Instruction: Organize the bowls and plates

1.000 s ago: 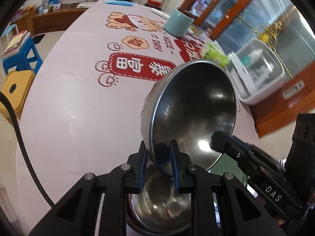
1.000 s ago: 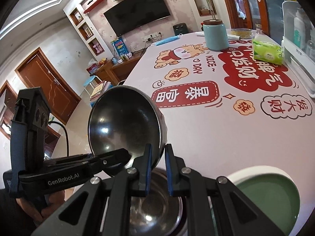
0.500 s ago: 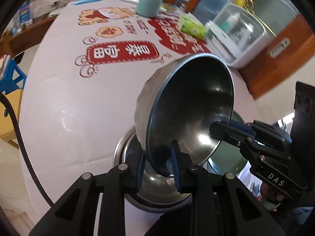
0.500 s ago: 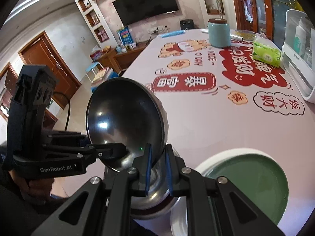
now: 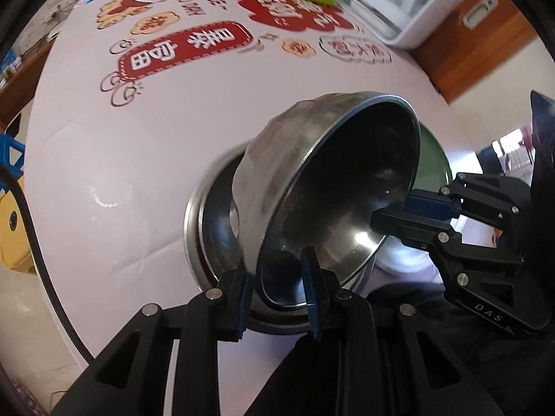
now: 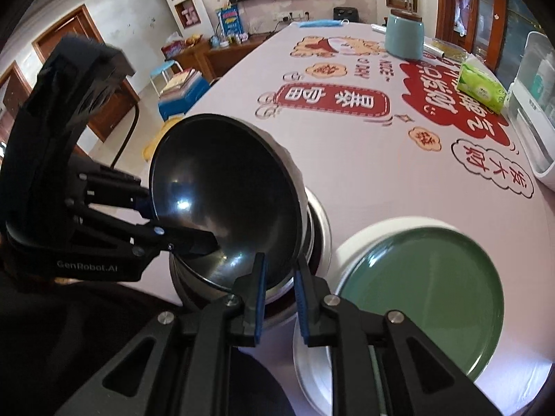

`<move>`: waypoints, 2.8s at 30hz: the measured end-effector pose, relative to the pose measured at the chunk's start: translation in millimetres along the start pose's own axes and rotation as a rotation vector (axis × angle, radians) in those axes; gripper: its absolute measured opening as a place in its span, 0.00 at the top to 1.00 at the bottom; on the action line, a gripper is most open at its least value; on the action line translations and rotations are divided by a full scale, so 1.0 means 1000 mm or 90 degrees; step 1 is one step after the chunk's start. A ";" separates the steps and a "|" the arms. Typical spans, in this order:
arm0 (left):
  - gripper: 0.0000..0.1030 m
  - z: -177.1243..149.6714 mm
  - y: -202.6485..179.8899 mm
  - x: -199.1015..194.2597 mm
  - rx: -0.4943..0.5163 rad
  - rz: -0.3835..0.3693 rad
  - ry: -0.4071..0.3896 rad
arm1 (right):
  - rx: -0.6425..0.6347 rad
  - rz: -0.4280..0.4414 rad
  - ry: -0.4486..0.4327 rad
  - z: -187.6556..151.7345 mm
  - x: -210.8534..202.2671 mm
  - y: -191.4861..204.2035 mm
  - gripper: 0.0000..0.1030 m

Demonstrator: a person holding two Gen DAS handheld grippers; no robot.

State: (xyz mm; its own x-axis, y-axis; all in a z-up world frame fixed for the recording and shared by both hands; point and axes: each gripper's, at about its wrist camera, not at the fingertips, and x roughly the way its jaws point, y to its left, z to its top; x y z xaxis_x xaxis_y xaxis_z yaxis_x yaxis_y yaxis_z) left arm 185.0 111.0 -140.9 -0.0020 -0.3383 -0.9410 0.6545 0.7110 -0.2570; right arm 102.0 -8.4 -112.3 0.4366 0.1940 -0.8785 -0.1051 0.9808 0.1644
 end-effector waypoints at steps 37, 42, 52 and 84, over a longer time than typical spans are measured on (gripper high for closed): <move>0.36 -0.004 0.005 -0.015 0.002 0.012 -0.001 | 0.122 0.048 -0.022 -0.007 -0.007 -0.034 0.71; 0.32 -0.005 0.014 -0.016 -0.020 0.013 -0.001 | 0.167 0.087 -0.005 -0.011 -0.001 -0.047 0.59; 0.29 -0.007 0.038 -0.008 -0.089 0.003 0.001 | 0.255 0.175 0.043 -0.019 0.019 -0.068 0.56; 0.52 -0.009 0.055 0.042 -0.136 -0.055 0.069 | 0.259 0.262 0.120 -0.009 0.054 -0.058 0.57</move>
State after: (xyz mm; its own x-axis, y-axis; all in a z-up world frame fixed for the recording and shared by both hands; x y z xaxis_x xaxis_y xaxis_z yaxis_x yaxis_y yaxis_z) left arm 213.9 141.4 -196.4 -0.1393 -0.3442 -0.9285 0.4742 0.8000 -0.3677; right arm 123.8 -54.7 -173.4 0.2630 0.5882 -0.7648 0.1341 0.7627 0.6327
